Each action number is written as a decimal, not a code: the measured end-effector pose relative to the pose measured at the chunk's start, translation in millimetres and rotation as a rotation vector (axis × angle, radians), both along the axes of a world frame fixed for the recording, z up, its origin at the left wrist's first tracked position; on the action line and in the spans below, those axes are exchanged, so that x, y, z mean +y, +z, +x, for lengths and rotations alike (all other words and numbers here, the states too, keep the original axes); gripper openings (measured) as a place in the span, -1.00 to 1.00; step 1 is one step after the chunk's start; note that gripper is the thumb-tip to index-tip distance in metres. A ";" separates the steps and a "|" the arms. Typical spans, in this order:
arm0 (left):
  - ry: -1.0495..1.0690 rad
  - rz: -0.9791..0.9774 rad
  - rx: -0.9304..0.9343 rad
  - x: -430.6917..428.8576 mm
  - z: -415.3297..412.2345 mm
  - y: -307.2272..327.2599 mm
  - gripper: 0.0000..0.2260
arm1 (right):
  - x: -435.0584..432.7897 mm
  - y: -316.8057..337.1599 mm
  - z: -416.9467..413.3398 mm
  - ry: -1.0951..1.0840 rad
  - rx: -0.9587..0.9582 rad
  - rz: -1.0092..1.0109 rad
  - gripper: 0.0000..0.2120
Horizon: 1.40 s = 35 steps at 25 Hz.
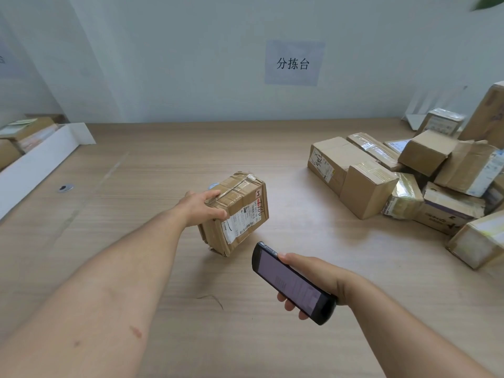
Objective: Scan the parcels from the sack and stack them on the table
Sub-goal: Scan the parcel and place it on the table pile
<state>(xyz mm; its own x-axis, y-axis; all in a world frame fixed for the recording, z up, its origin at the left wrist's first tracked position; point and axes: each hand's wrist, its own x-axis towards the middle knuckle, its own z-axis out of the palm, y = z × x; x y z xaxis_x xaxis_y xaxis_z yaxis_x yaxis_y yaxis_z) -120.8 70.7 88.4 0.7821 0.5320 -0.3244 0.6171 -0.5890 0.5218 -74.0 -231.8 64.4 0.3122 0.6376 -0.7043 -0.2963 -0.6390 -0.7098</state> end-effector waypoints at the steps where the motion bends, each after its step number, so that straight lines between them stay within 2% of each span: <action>1: -0.001 0.003 0.000 -0.6 -1.9 0.9 -0.15 | -0.6 0.0 0.1 -0.007 -0.009 -0.006 -0.45; 8: 0.021 0.011 0.015 -3.4 -13.8 1.5 -0.12 | -8.8 4.4 0.2 -0.052 -0.056 -0.035 -0.50; 17: 0.027 0.022 -0.009 -6.9 -18.2 1.4 -0.15 | -15.6 5.2 -3.9 0.049 -0.090 -0.099 -0.48; 26: 0.084 0.022 -0.013 -14.6 -36.5 -2.2 -0.12 | -15.2 9.0 0.2 0.064 -0.089 -0.040 -0.50; 31: 0.221 0.048 -0.030 -21.7 -93.1 -6.2 -0.12 | 12.3 18.3 -6.9 0.071 -0.088 0.049 -0.50; 35: 0.462 0.075 -0.048 -31.6 -180.7 -4.5 -0.28 | 53.9 18.9 -36.5 0.250 -0.068 0.103 -0.51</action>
<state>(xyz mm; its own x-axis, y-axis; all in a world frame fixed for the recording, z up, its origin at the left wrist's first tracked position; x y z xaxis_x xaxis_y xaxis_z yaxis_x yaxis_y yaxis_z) -301.5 39.0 83.9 0.4706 0.8489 -0.2408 0.7999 -0.2952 0.5226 -110.5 -177.9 83.3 0.1809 0.7681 -0.6143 -0.0880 -0.6095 -0.7879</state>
